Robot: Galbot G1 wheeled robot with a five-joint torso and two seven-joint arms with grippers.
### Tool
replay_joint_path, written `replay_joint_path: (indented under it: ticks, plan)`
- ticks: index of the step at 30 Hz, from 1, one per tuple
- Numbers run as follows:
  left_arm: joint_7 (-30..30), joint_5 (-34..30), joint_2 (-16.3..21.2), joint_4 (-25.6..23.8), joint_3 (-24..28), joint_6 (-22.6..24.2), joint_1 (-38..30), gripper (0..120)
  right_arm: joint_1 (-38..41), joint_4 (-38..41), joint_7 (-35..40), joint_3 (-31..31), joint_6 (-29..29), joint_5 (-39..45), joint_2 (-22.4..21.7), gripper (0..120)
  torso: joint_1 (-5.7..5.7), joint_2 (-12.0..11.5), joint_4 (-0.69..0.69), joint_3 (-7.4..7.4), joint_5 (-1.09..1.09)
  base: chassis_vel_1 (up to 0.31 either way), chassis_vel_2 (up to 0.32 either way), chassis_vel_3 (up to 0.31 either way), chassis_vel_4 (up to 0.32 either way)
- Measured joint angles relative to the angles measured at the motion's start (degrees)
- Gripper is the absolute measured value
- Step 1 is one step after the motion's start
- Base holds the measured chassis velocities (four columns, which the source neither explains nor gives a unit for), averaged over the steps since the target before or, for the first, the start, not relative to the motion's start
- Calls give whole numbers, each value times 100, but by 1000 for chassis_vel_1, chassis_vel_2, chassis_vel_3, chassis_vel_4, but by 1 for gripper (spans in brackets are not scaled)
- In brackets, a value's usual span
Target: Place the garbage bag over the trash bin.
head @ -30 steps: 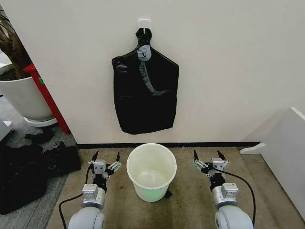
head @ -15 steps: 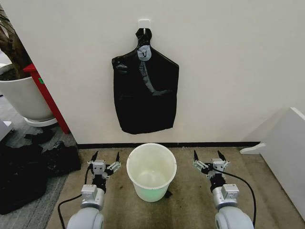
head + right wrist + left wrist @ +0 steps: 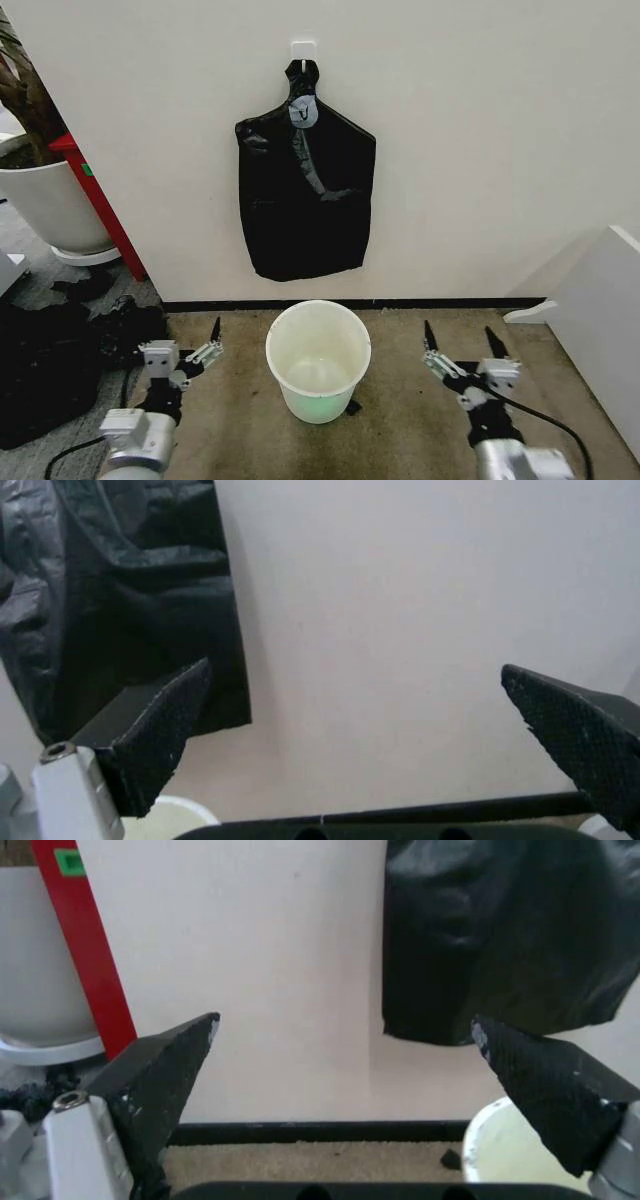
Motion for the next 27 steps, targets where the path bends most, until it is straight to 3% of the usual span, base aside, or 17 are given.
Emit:
replay_joint_path:
  ticks: [4,16,21,23,25,27]
  plan:
    - [-101,-411,272,-525,-195,112,450,100,30,-62,-12,-4,8,44,1,100,0,0,0,0,1,0,0,0,0]
    - [-162,-669,434,-557,-310,183,776,100,369,-230,-171,38,-388,358,14,100,0,0,0,1,-1,0,0,0,0]
    - [-18,-672,427,-538,-301,-91,1385,100,910,71,-245,61,-1266,1567,-68,100,0,-1,2,2,0,0,0,0,0]
    - [12,-667,423,-533,-298,-149,1480,100,1228,169,-57,45,-1621,2370,-299,100,0,-1,2,2,0,0,0,0,0]
    - [14,-667,420,-532,-297,-154,1486,100,1272,182,-32,45,-1674,2508,-341,100,0,-1,2,2,1,0,0,0,0]
    - [20,-661,418,-527,-294,-163,1492,100,1523,239,100,15,-1853,3391,-692,100,0,-1,1,2,0,0,0,0,0]
